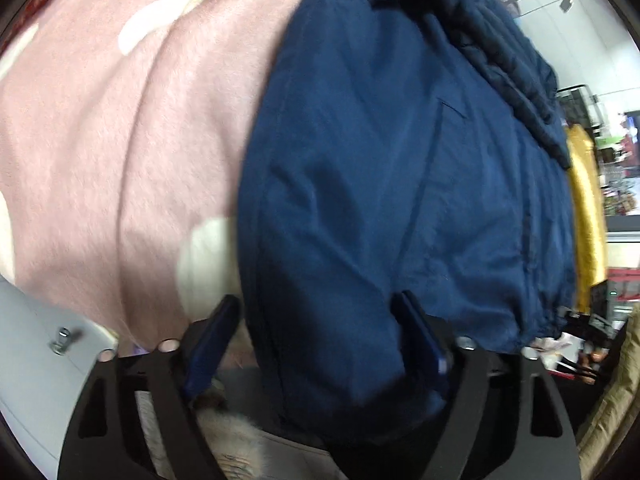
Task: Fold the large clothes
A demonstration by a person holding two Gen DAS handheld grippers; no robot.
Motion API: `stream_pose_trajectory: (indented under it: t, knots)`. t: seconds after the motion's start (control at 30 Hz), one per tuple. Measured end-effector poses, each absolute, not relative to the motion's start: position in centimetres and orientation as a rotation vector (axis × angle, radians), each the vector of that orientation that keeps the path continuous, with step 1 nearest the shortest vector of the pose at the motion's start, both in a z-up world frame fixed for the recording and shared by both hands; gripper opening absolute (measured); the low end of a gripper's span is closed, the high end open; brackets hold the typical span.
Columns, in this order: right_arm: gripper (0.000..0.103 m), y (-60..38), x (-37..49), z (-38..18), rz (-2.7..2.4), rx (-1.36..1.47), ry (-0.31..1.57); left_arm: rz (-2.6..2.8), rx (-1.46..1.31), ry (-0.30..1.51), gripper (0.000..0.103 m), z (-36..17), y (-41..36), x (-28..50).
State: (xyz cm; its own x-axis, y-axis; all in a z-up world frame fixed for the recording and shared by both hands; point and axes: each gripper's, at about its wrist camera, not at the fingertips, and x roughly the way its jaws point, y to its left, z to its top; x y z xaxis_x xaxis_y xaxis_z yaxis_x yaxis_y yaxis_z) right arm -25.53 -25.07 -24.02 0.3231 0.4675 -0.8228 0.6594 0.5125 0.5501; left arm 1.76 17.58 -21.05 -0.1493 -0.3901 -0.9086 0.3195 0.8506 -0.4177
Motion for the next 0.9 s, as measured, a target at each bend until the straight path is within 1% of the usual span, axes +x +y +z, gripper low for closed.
stream_pose_trajectory:
  t: [0.07, 0.1, 0.13, 0.17, 0.2, 0.27, 0.37, 0.43, 0.53, 0.67, 0.77, 0.9]
  knots:
    - [0.051, -25.3, -26.1, -23.7, -0.159, 1.125, 1.301, -0.629, -0.115, 1.627, 0.063, -21.2, 17.8, 1.2]
    - [0.05, -25.4, -26.2, -23.7, -0.151, 1.131, 1.298, -0.635, -0.138, 1.636, 0.062, -21.4, 18.0, 0.9]
    - [0.044, -25.4, -26.2, -23.6, -0.144, 1.131, 1.299, -0.633, -0.141, 1.632, 0.06, -21.4, 18.2, 0.7]
    - [0.039, -25.3, -26.0, -23.5, -0.144, 1.12, 1.309, -0.63, -0.14, 1.629, 0.056, -21.3, 18.1, 0.6]
    - [0.037, -25.3, -26.0, -23.5, -0.143, 1.112, 1.316, -0.63, -0.134, 1.627, 0.053, -21.3, 18.0, 0.5]
    - [0.028, -24.9, -25.3, -23.1, -0.126, 1.076, 1.341, -0.647, -0.118, 1.626, 0.04, -20.8, 17.9, 0.5]
    - [0.024, -24.3, -24.7, -22.4, -0.094, 1.023, 1.366, -0.678, -0.062, 1.615, 0.028, -20.0, 16.9, 0.5]
    - [0.023, -24.1, -24.9, -22.1, -0.074, 1.013, 1.37, -0.714, -0.02, 1.607, 0.025, -19.0, 16.6, 0.1]
    - [0.023, -24.0, -26.1, -21.7, -0.052, 1.026, 1.372, -0.755, -0.005, 1.61, 0.025, -18.0, 17.0, -0.8]
    - [0.023, -22.6, -27.7, -22.9, -0.05, 1.051, 1.429, -0.714, -0.014, 1.668, 0.025, -19.0, 18.1, -2.3]
    - [0.021, -22.5, -27.1, -23.6, -0.093, 1.065, 1.435, -0.651, -0.064, 1.685, 0.023, -19.4, 17.6, -1.7]
    - [0.02, -23.3, -24.4, -22.3, -0.067, 0.983, 1.41, -0.693, -0.015, 1.62, 0.021, -16.9, 14.8, 1.1]
